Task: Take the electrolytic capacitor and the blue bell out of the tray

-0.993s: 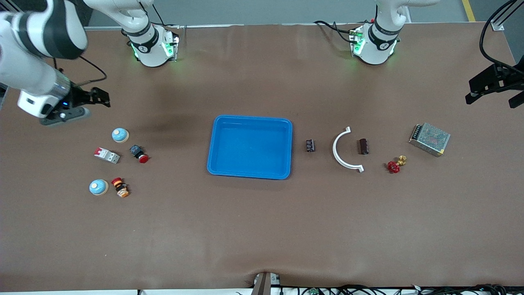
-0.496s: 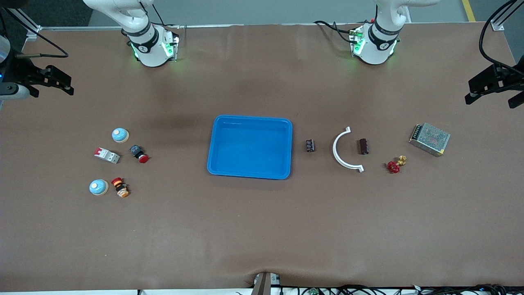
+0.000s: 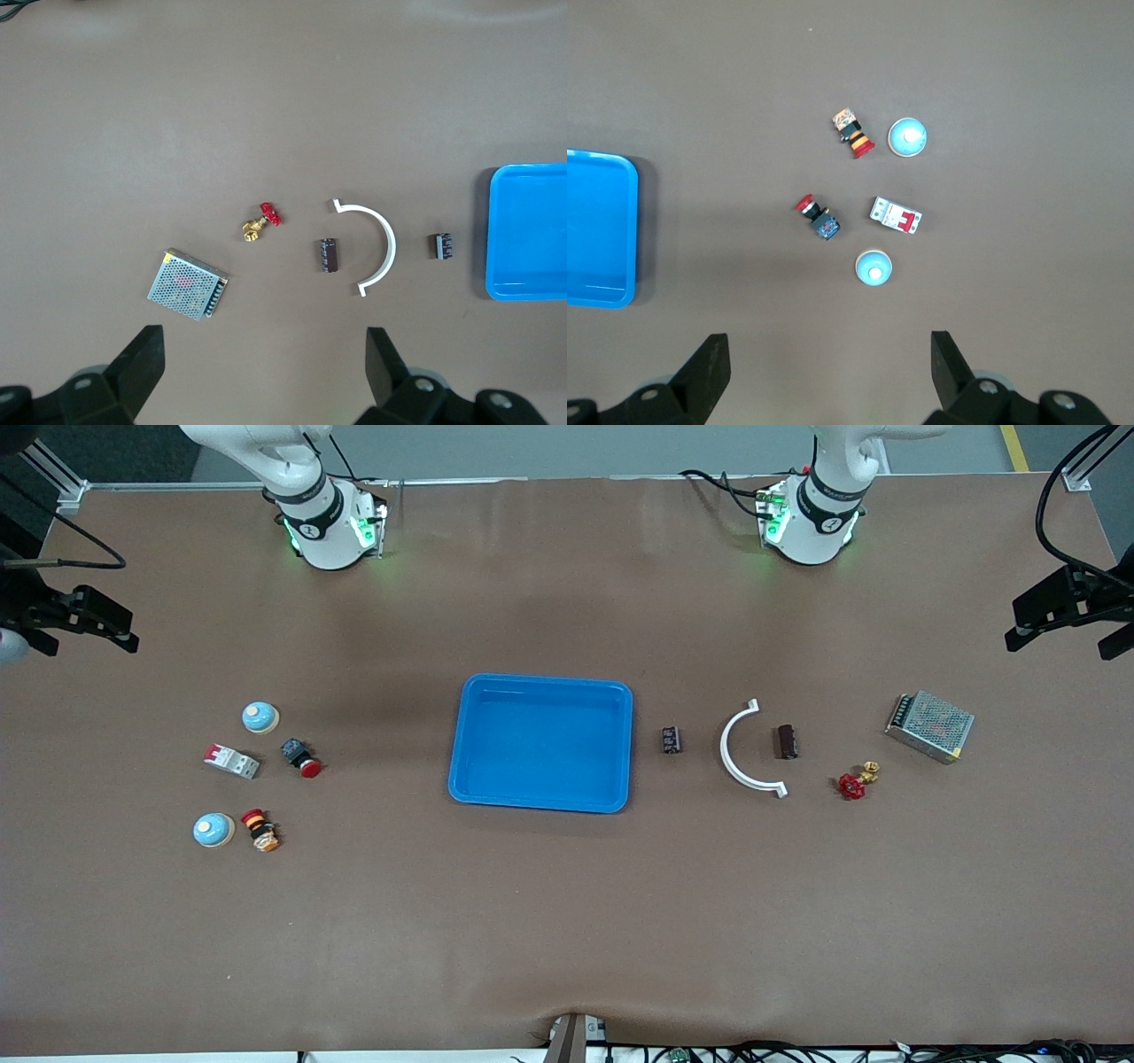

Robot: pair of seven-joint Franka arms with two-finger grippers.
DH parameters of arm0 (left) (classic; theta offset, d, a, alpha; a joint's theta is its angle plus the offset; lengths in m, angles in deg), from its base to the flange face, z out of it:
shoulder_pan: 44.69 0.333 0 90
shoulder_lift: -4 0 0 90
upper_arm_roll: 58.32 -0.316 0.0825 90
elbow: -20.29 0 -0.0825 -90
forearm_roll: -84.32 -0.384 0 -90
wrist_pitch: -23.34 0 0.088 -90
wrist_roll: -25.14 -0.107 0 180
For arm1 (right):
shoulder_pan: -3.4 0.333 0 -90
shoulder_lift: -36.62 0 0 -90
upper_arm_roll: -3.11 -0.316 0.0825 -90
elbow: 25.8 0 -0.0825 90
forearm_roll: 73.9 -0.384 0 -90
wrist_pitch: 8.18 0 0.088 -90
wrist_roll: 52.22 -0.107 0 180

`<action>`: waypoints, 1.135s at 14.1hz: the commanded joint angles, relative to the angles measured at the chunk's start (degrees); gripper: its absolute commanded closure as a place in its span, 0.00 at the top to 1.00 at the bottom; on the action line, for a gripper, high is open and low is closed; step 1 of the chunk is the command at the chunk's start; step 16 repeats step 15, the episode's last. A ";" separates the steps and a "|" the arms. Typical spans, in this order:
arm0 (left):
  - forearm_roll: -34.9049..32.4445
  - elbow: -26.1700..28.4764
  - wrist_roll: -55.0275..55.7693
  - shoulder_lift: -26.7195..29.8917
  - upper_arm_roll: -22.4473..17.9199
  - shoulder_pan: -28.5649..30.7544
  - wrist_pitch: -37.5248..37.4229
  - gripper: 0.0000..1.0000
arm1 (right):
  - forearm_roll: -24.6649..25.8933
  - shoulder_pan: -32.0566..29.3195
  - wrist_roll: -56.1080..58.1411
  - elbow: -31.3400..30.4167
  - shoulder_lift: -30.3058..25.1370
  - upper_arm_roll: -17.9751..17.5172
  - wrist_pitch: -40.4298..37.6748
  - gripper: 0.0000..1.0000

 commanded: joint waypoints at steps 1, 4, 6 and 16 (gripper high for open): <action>-1.12 0.57 -1.15 0.31 -0.62 -0.69 0.73 1.00 | 0.63 0.76 -0.86 1.90 1.17 0.19 -2.05 1.00; -1.21 0.57 -1.15 0.22 -0.62 -0.69 0.73 1.00 | 0.63 0.05 -0.86 1.99 2.31 0.27 -2.15 1.00; -1.21 0.57 -1.15 0.22 -0.62 -0.69 0.82 1.00 | 0.63 0.14 -0.86 2.08 2.41 0.27 -2.15 1.00; -1.21 0.65 -1.15 0.13 -0.71 -0.69 1.17 1.00 | 0.63 0.32 -0.95 2.08 2.32 0.27 -2.32 1.00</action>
